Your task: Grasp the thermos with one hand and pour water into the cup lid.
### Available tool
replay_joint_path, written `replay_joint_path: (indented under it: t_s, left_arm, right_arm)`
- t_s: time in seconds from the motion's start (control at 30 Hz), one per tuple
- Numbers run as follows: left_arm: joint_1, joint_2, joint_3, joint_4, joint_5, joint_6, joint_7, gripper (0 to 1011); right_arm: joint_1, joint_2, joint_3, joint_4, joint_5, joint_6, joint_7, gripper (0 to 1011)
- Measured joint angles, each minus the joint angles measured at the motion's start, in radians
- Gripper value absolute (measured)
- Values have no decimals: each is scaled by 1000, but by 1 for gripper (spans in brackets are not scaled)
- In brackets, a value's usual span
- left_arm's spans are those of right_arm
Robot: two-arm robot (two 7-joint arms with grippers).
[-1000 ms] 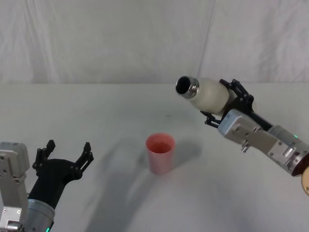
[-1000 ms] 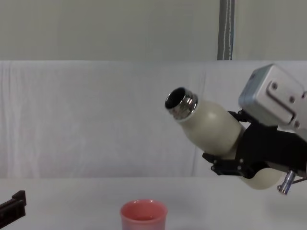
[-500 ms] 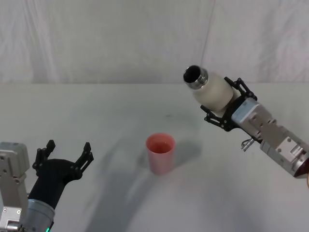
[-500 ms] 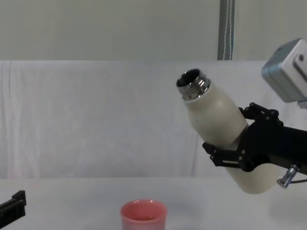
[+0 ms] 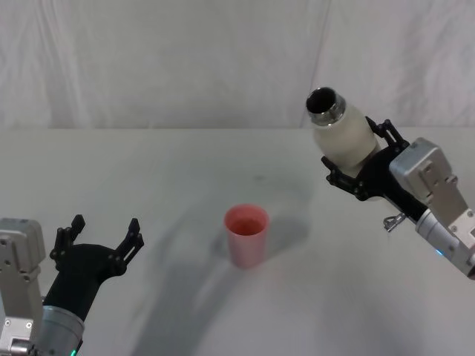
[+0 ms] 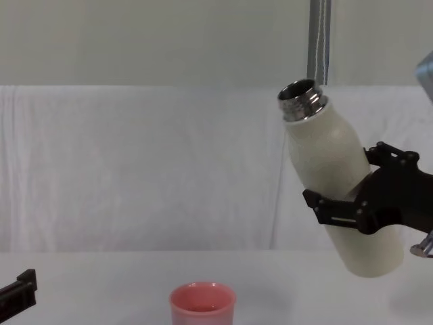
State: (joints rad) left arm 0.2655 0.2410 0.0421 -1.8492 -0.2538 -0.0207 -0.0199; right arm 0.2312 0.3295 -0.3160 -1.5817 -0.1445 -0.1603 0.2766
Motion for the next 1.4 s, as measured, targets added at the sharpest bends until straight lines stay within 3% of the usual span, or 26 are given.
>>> replay_joint_path:
  t_s: [0.23, 0.73, 1.1, 1.4]
  left_arm:
    - [0, 0, 0, 0, 0, 0, 0, 1001]
    - [0, 0, 0, 0, 0, 0, 0, 1001]
    - [0, 0, 0, 0, 0, 0, 0, 1001]
    - [0, 0, 0, 0, 0, 0, 0, 1001]
  right_arm:
    - [-19, -5, 24, -18, 44, 16, 3, 950]
    - [-87, -45, 113, -38, 199, 34, -10, 950]
    - [-128, -62, 148, -33, 235, 40, -36, 950]
    - [-155, -88, 176, -11, 276, 5, -46, 950]
